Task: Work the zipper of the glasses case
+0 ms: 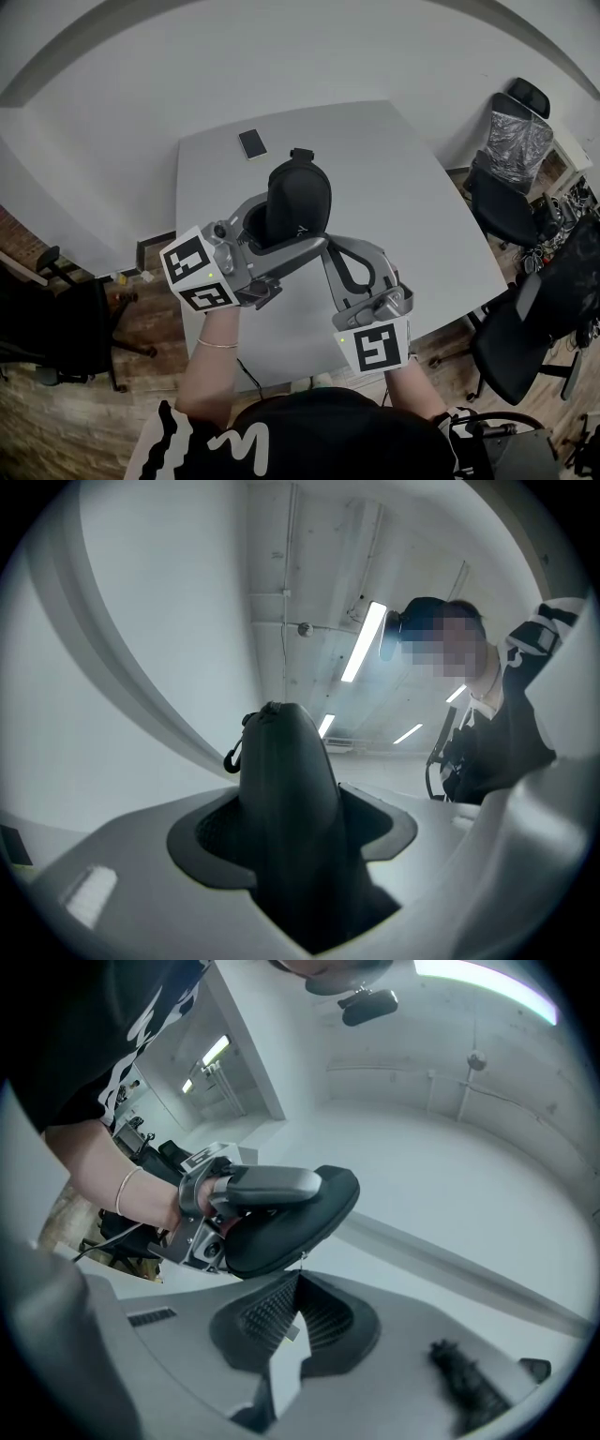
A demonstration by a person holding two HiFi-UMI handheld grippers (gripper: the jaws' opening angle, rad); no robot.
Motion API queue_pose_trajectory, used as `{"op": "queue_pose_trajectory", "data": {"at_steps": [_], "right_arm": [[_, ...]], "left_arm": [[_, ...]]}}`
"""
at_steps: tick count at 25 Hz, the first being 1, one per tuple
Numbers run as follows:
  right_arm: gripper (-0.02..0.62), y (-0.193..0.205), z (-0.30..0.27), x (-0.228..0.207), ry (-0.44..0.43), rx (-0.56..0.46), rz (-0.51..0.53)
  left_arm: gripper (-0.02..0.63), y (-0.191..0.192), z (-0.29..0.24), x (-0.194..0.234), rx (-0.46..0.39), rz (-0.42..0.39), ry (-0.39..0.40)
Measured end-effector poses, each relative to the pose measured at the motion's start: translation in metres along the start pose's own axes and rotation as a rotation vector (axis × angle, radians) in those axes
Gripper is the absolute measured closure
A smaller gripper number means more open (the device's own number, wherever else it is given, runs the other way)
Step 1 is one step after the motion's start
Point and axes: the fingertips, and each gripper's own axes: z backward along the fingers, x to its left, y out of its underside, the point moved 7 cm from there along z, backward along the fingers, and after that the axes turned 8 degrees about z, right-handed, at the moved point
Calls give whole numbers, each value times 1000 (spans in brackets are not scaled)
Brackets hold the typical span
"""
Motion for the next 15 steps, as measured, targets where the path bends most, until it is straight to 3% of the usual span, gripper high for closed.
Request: {"op": "queue_pose_trajectory", "data": {"at_steps": [9,15], "right_arm": [[591,5,1,2,-5,4,-13],[591,9,0,10,-25,14,-31]], "left_arm": [[313,-1,-4,2,-25,22,-19],[313,-6,-5,7,-100,61,-18]]}}
